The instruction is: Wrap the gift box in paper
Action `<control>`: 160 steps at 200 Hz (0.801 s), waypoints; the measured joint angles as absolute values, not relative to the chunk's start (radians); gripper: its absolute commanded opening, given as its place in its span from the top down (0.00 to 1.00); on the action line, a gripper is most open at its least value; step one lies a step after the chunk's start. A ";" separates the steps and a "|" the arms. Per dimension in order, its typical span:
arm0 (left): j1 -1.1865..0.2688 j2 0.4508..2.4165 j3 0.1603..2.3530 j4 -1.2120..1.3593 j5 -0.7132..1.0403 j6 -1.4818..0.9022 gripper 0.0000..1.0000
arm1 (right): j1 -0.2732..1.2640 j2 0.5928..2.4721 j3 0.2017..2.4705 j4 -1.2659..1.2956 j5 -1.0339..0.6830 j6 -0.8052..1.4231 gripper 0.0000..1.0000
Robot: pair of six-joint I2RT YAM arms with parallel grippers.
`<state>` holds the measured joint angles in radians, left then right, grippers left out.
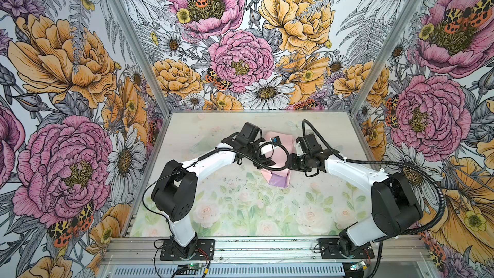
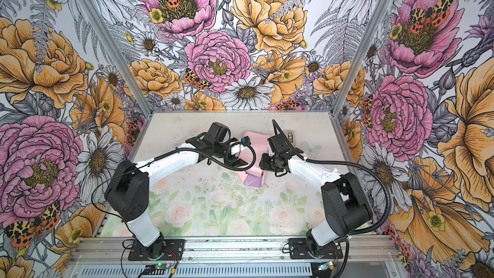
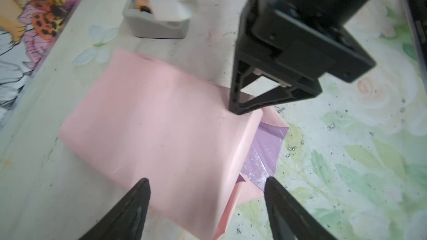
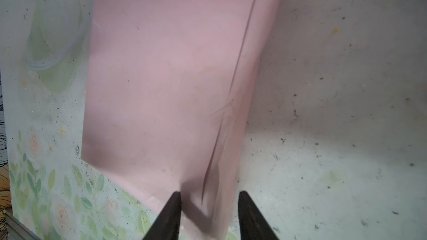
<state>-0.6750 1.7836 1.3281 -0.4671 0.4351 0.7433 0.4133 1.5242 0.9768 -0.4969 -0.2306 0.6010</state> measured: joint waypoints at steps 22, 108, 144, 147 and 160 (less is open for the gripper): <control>-0.722 1.847 1.364 -0.483 0.435 0.801 0.19 | 0.392 1.469 0.958 -0.498 -0.242 0.602 0.53; -0.722 1.938 1.388 -0.440 0.405 0.811 0.25 | 0.313 1.304 0.723 -0.459 -0.286 0.695 0.61; -0.722 1.929 1.365 -0.394 0.409 0.792 0.22 | 0.313 1.319 0.685 -0.422 -0.286 0.734 0.62; -0.722 1.926 1.362 -0.391 0.409 0.791 0.21 | 0.313 1.320 0.685 -0.419 -0.286 0.738 0.63; -0.722 1.909 1.352 -0.379 0.409 0.792 0.20 | 0.313 1.323 0.685 -0.406 -0.286 0.744 0.63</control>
<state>-0.7223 1.9095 1.3518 -0.3790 0.4088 0.7918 0.3134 1.3228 0.6849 -0.4061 -0.2863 0.7441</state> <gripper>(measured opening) 0.788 0.376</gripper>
